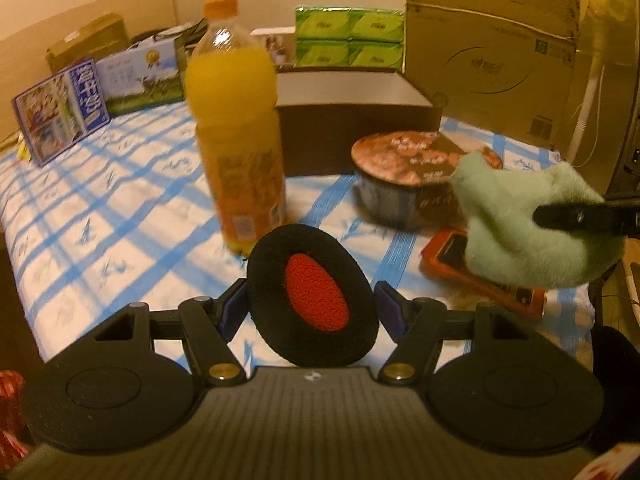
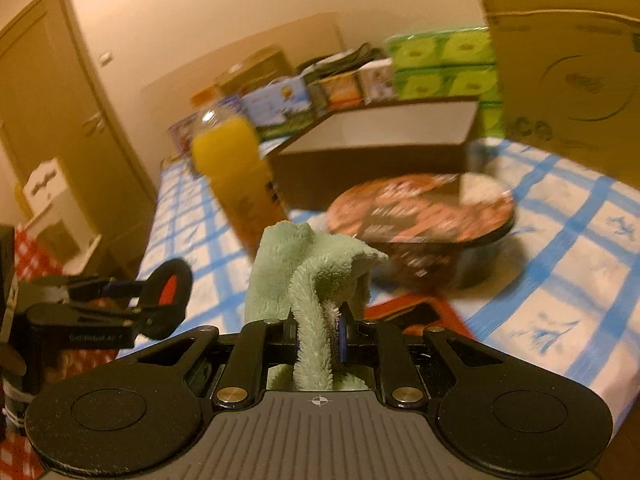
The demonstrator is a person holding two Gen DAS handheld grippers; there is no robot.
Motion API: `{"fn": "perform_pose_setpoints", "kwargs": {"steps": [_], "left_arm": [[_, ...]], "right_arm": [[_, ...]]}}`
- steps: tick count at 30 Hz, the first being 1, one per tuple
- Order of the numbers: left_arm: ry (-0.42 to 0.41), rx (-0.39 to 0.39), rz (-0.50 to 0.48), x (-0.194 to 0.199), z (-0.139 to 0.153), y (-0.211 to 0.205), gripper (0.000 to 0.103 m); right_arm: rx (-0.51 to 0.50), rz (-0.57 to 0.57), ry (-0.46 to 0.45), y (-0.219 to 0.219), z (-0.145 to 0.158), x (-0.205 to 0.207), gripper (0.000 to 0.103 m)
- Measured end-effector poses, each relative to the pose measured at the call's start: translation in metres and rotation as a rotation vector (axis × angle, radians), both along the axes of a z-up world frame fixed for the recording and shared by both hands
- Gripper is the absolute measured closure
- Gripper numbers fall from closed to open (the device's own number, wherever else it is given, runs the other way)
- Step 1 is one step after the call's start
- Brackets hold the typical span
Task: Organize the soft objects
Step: 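Carry the green towel and black pad toward the box with both tools, then lower the black pad into the box with the left tool while the right drops the green towel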
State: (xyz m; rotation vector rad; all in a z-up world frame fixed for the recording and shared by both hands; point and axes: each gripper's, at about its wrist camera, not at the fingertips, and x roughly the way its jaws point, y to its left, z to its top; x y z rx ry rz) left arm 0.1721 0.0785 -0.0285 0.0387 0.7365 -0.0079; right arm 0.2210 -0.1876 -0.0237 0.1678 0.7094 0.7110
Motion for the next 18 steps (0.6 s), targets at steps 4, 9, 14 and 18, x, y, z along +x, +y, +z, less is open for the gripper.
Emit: {"fn": "perform_pose_setpoints", "kwargs": {"steps": [4, 9, 14, 18], "left_arm": [[-0.015, 0.015, -0.033, 0.016, 0.008, -0.006, 0.038], [-0.032, 0.025, -0.078, 0.045, 0.021, -0.016, 0.038], [-0.060, 0.040, -0.108, 0.081, 0.040, -0.028, 0.038], [-0.080, 0.052, -0.117, 0.112, 0.055, -0.040, 0.038]], "right_arm": [[0.020, -0.057, -0.004, -0.021, 0.010, 0.017, 0.087], [0.036, -0.109, -0.012, -0.043, 0.024, 0.041, 0.087], [0.052, -0.144, -0.035, -0.055, 0.042, 0.065, 0.087], [0.064, -0.163, -0.056, -0.059, 0.055, 0.091, 0.087]]}}
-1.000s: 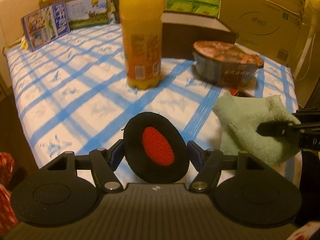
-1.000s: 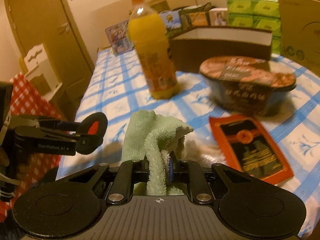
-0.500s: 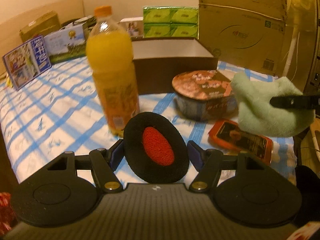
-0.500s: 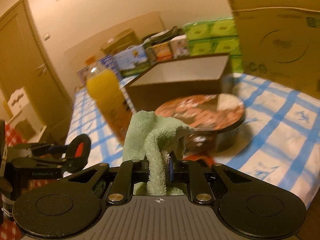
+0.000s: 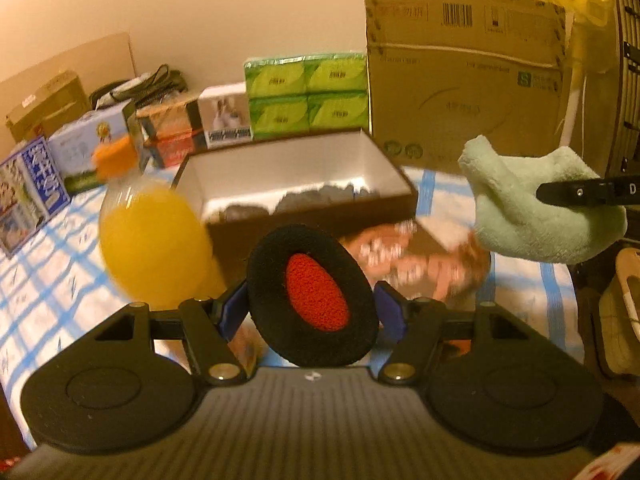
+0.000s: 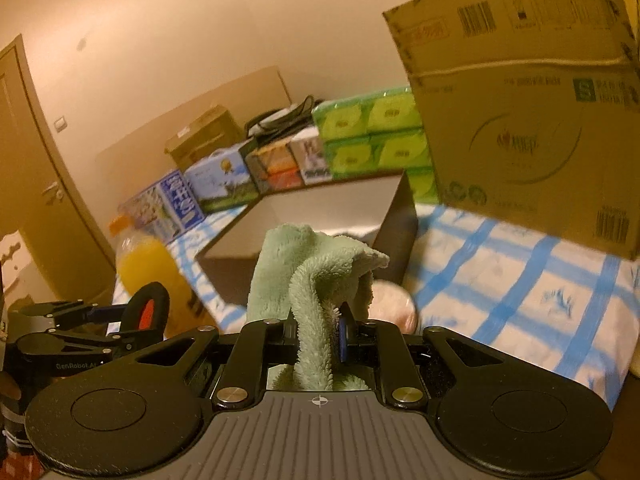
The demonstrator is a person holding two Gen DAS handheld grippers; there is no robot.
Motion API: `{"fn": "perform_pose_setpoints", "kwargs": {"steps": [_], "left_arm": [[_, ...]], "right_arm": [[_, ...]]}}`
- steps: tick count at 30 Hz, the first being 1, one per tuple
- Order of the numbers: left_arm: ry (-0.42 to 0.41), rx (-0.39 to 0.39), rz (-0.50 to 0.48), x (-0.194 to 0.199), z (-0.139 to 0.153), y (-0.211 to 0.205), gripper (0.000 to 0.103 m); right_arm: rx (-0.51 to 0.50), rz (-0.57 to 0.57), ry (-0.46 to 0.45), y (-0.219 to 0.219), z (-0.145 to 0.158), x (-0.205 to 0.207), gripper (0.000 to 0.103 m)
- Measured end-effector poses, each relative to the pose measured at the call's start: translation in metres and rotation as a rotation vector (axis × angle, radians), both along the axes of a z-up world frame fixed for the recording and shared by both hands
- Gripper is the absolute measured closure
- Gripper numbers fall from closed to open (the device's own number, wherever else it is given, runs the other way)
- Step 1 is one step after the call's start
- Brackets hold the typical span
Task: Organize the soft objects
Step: 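Lower the black pad into the box with the left tool while the right drops the green towel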
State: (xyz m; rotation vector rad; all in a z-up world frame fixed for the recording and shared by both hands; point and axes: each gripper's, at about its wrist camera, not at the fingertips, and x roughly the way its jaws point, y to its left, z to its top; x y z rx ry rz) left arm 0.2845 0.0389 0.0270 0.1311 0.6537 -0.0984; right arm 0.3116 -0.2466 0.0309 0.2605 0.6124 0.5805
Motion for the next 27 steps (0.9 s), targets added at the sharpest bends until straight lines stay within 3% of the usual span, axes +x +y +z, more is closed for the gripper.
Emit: {"fn": "perform_pose_setpoints", "kwargs": {"steps": [11, 20, 27], "left_arm": [[0.029, -0.025, 0.046, 0.093, 0.019, -0.025, 0.037], [0.085, -0.049, 0.187, 0.178, 0.021, -0.020, 0.037], [0.137, -0.055, 0.315, 0.234, 0.005, -0.009, 0.037]], "right_arm": [[0.080, -0.037, -0.001, 0.005, 0.020, 0.075, 0.087], [0.115, -0.065, 0.054, 0.027, 0.010, 0.149, 0.087], [0.101, -0.073, 0.075, 0.055, -0.007, 0.202, 0.087]]}}
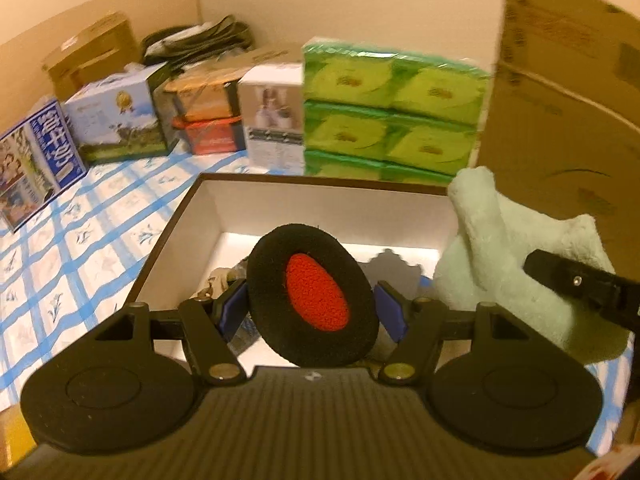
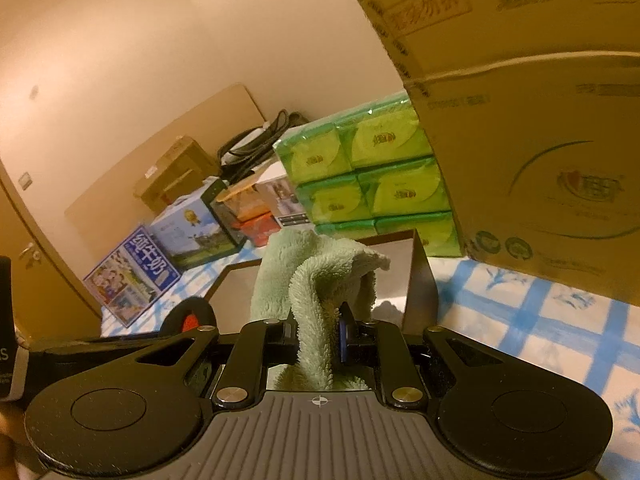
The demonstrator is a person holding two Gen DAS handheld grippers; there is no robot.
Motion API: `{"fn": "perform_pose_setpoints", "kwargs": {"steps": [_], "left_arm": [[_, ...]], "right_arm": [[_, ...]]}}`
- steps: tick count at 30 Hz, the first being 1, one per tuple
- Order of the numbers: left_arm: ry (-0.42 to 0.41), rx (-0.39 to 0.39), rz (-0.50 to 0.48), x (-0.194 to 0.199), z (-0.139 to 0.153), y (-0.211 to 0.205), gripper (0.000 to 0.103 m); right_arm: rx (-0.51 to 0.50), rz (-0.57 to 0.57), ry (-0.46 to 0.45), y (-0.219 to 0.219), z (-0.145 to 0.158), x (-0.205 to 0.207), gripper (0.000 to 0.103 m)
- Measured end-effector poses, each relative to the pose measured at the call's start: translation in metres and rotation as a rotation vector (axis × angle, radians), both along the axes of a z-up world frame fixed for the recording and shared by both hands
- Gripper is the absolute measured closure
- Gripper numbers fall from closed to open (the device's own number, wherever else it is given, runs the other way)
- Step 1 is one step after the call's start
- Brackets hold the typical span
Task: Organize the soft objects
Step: 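Lower the black pad into the box with the left tool while the right drops the green towel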
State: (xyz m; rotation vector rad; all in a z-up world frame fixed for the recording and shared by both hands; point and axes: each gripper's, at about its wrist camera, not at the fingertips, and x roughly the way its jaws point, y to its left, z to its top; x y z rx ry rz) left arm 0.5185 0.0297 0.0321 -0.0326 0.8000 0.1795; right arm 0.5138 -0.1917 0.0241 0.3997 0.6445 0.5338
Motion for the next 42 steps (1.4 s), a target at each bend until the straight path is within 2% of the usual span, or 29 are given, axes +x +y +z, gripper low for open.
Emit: {"fn": "perform_pose_setpoints", "kwargs": {"steps": [7, 18, 23, 24, 25, 27, 28, 32, 42], "left_arm": [[0.041, -0.014, 0.101, 0.041, -0.017, 0.014, 0.037], [0.057, 0.052, 0.138, 0.072, -0.032, 0.018, 0.037], [0.061, 0.086, 0.156, 0.077, -0.035, 0.023, 0.037], [0.060, 0.087, 0.158, 0.077, -0.036, 0.023, 0.037], [0.063, 0.090, 0.161, 0.078, -0.037, 0.024, 0.036], [0.068, 0.091, 0.177, 0.078, -0.038, 0.027, 0.036], [0.068, 0.085, 0.186, 0.078, -0.039, 0.029, 0.035], [0.077, 0.090, 0.191, 0.076, -0.041, 0.033, 0.034], [0.094, 0.093, 0.203, 0.071, -0.044, 0.036, 0.033]], "right_arm": [[0.076, -0.031, 0.082, 0.017, -0.021, 0.045, 0.087], [0.098, -0.078, 0.142, 0.042, -0.047, 0.087, 0.087], [0.159, -0.095, 0.170, 0.045, -0.056, 0.100, 0.086], [0.185, -0.095, 0.178, 0.045, -0.058, 0.103, 0.083], [0.198, -0.091, 0.186, 0.046, -0.059, 0.105, 0.076], [0.203, -0.102, 0.196, 0.047, -0.058, 0.107, 0.051], [0.209, -0.103, 0.194, 0.046, -0.058, 0.108, 0.034], [0.184, -0.093, 0.156, 0.041, -0.054, 0.104, 0.032], [0.082, -0.069, 0.144, 0.033, -0.052, 0.094, 0.032]]}}
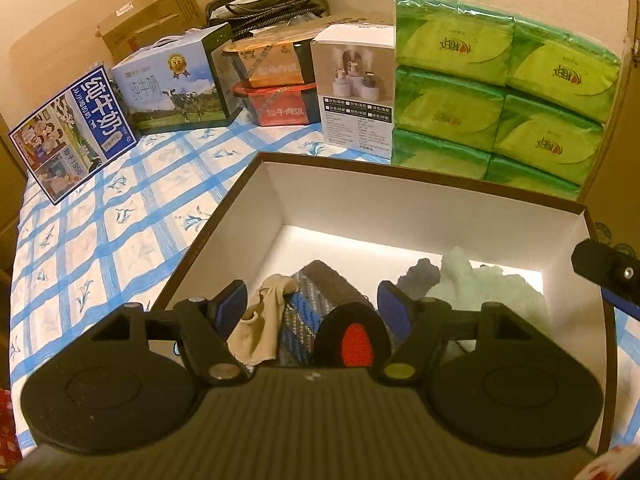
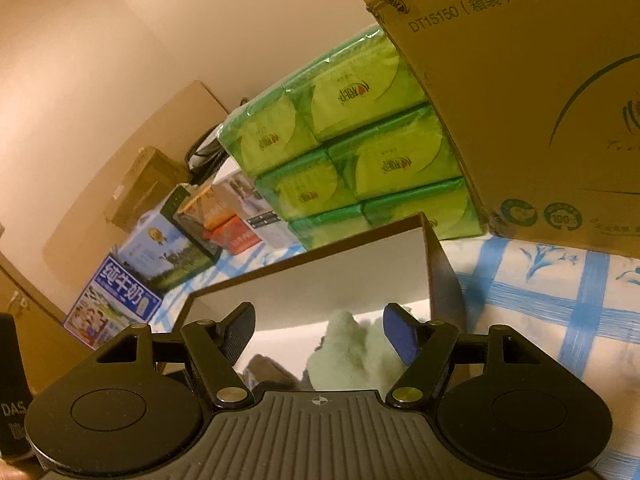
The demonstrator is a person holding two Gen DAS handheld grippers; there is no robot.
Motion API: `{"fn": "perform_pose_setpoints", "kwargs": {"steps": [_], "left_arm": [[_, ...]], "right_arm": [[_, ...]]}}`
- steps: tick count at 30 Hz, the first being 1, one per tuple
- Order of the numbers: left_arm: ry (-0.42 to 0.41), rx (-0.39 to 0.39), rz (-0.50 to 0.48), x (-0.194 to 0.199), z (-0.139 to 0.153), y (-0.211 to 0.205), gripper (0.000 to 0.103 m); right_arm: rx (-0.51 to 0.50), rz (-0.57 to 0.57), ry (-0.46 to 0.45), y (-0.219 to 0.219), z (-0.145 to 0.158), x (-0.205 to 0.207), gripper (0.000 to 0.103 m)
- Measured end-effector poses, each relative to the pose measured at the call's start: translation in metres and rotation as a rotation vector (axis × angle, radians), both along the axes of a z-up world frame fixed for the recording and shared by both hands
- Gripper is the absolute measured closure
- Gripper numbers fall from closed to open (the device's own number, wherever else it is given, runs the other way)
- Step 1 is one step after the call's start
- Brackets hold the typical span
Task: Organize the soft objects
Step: 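Lower the black pad into the box with the left tool while the right drops the green towel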
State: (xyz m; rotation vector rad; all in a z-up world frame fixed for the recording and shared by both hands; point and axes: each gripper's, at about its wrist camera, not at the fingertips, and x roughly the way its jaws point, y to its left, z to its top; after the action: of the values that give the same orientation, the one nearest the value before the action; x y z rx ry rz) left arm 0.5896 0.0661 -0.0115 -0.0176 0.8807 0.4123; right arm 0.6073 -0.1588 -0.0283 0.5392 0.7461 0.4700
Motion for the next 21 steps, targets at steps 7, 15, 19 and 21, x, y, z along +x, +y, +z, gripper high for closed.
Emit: {"fn": "perform_pose_setpoints", "kwargs": {"steps": [7, 15, 19, 21], "left_arm": [[0.007, -0.010, -0.002, -0.005, 0.001, -0.003, 0.033], [0.007, -0.039, -0.020, -0.020, 0.007, -0.009, 0.033], [0.001, -0.056, -0.025, -0.029, 0.014, -0.011, 0.033], [-0.003, -0.065, -0.030, -0.036, 0.019, -0.012, 0.033]], "right_arm": [[-0.019, 0.021, 0.003, -0.006, -0.001, -0.009, 0.032], [-0.025, 0.048, -0.008, -0.014, 0.007, -0.027, 0.032], [-0.023, 0.049, -0.006, -0.018, 0.012, -0.037, 0.032], [-0.029, 0.047, -0.008, -0.020, 0.015, -0.042, 0.032]]}}
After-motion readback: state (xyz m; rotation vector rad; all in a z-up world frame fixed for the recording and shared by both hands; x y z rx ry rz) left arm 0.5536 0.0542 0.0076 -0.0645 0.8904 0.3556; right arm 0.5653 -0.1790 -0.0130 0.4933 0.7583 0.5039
